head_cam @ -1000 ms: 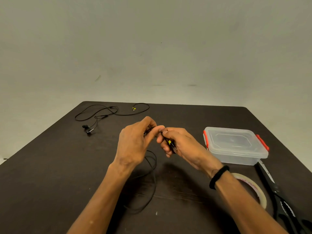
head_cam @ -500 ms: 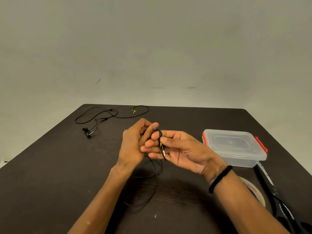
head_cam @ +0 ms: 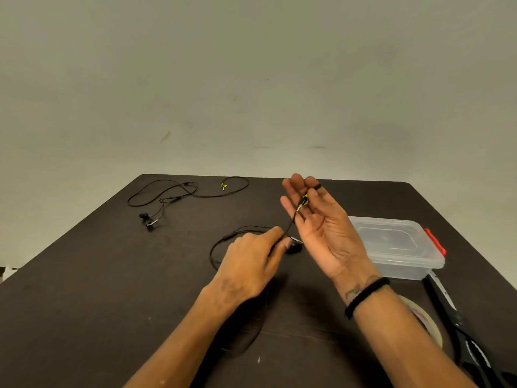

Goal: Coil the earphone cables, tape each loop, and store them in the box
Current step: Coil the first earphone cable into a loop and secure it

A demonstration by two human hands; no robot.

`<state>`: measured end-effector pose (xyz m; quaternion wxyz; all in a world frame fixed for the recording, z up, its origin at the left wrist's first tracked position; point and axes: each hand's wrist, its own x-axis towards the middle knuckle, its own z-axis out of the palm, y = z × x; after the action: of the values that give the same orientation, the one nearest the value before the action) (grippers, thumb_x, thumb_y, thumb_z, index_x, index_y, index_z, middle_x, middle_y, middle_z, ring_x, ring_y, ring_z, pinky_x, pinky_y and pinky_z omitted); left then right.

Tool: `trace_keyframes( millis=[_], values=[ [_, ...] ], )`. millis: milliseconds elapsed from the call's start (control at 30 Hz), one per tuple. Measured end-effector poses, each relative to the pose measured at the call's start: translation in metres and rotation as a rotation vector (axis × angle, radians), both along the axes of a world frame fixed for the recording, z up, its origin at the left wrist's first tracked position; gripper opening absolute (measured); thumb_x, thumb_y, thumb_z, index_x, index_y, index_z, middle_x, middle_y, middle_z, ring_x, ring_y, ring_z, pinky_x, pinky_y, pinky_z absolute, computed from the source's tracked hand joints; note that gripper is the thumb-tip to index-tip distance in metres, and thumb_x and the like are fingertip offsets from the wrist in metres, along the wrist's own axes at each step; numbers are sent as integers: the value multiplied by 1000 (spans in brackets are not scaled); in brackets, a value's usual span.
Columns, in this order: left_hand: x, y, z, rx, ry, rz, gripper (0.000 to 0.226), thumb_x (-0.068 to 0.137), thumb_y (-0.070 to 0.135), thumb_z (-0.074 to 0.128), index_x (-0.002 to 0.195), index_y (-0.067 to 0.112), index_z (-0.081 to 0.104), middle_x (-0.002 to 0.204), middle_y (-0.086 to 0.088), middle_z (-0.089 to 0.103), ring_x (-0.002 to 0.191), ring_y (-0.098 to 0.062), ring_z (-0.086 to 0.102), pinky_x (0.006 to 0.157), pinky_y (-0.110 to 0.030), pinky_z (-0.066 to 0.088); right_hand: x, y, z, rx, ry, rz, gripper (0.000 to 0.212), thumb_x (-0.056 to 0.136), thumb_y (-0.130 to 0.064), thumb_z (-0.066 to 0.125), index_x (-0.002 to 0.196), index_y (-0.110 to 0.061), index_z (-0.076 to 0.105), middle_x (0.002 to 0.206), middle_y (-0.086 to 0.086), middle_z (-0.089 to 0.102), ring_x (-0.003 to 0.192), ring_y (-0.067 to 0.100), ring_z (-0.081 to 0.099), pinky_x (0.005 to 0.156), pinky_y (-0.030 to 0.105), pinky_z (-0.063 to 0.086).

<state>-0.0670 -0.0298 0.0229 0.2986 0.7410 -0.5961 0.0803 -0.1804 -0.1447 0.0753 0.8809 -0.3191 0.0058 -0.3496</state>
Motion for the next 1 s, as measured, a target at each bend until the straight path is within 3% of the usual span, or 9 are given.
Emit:
trace_keyframes(
  millis=[133,267,367,567,633,833,900,1000],
  values=[
    [-8,0,1,8,-72,-33,22,105,53,46,96,32,50,69,15,54,65,-15,62,58,-32,38,2,-3,-9,-212,134,-271,17,106,-2,49,111,-8,65,124,13,74,126,26,68,116,41,44],
    [-7,4,9,-69,-182,0,32,101,58,47,87,30,55,59,12,52,62,-15,62,56,-35,49,1,-7,-18,-832,483,-700,21,107,-4,50,112,-13,68,113,-3,78,115,9,70,105,29,52],
    [5,9,16,-183,-119,22,34,101,60,50,88,30,62,51,14,44,53,-11,51,53,-31,46,-3,-10,-25,-1106,624,-758,22,109,-9,48,118,-16,66,111,-10,75,110,3,69,96,22,53],
    [21,15,27,-322,31,65,24,104,50,56,98,28,63,57,10,52,52,-13,54,54,-39,50,0,3,-31,-1285,719,-547,23,110,-9,44,118,-14,65,111,-6,72,103,0,69,84,9,51],
    [22,16,26,-329,57,57,23,105,47,55,101,27,63,58,10,52,53,-13,55,56,-42,52,1,7,-32,-1294,744,-473,24,110,-11,42,115,-15,65,105,-8,72,97,1,69,78,11,52],
    [26,16,24,-394,90,104,25,105,51,53,101,28,62,57,11,52,53,-12,56,54,-39,50,6,18,-29,-1169,744,-404,31,107,-10,39,94,-18,66,95,-11,73,77,4,63,73,31,53],
    [29,16,24,-403,115,115,26,104,52,53,101,28,62,57,9,53,53,-14,56,54,-39,50,8,21,-28,-1125,726,-361,34,106,-11,38,89,-16,67,84,-17,69,69,2,55,67,30,46],
    [29,16,23,-411,137,104,26,104,49,54,100,25,63,57,8,53,52,-15,56,54,-41,50,10,26,-26,-1004,672,-263,35,101,-15,37,83,-12,67,75,-11,62,70,9,50,67,27,40]
  ],
)
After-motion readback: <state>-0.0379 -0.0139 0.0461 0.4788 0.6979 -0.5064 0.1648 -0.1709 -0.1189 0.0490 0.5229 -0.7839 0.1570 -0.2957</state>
